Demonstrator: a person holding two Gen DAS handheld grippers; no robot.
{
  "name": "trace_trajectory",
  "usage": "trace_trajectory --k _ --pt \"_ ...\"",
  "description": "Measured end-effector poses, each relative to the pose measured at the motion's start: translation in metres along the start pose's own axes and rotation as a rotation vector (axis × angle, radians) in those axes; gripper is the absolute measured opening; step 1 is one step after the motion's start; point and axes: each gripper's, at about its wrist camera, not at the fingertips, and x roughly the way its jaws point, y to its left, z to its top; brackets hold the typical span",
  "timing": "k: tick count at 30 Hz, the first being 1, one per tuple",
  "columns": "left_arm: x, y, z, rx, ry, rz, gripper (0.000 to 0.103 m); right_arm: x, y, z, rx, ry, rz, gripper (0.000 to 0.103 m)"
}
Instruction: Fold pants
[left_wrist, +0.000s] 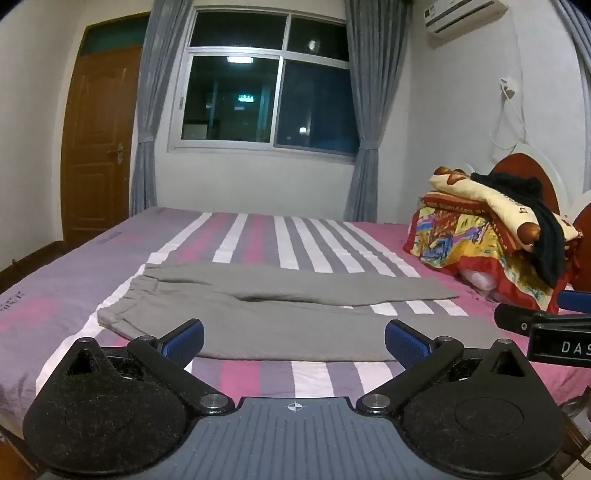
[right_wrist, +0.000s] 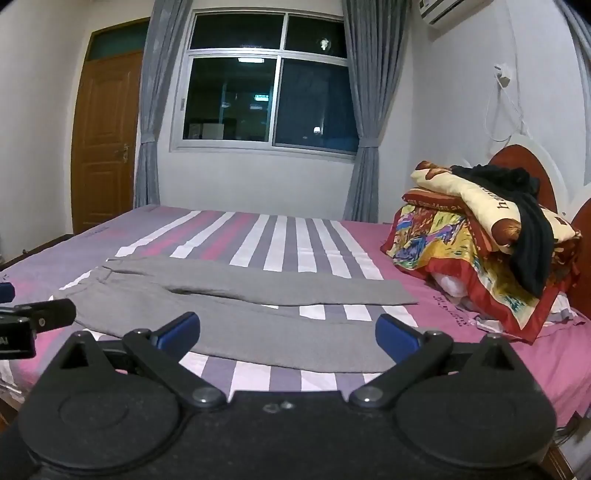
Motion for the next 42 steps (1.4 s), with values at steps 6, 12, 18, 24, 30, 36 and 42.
trace_trajectory --k 6,12,18,24,30,36,42 --pt "-0.0002 0.0021 0.001 -0.004 -0.003 0.0 0.103 -0.0011 0.0015 0.0021 -0.003 -0.003 -0.002 0.102" --pt "-0.0017 0.0013 0.0029 0.002 -0.007 -0.002 0.103 -0.0007 0.0041 0.0017 0.001 -0.004 -0.002 0.102" --pt "-0.0032 -0.0012 0.0048 0.008 -0.005 -0.005 0.103 0.0001 0.0047 -0.0002 0.009 0.002 0.002 0.102" --pt "-0.0034 -0.0011 0.0046 0.007 -0.005 -0.005 0.103 0.0001 0.0039 0.0002 0.011 0.002 0.002 0.102" --pt "-0.0042 -0.0005 0.0051 0.005 -0.01 -0.004 0.103 -0.0002 0.003 0.0005 0.013 0.0 0.0 0.102" --pt "-0.0046 0.0002 0.0048 0.005 -0.009 -0.007 0.103 0.0003 0.0004 0.0006 0.015 -0.001 0.002 0.102" --pt "-0.0048 -0.0004 0.005 0.005 -0.01 -0.004 0.103 -0.0003 -0.0002 0.0011 0.015 -0.007 0.0 0.102"
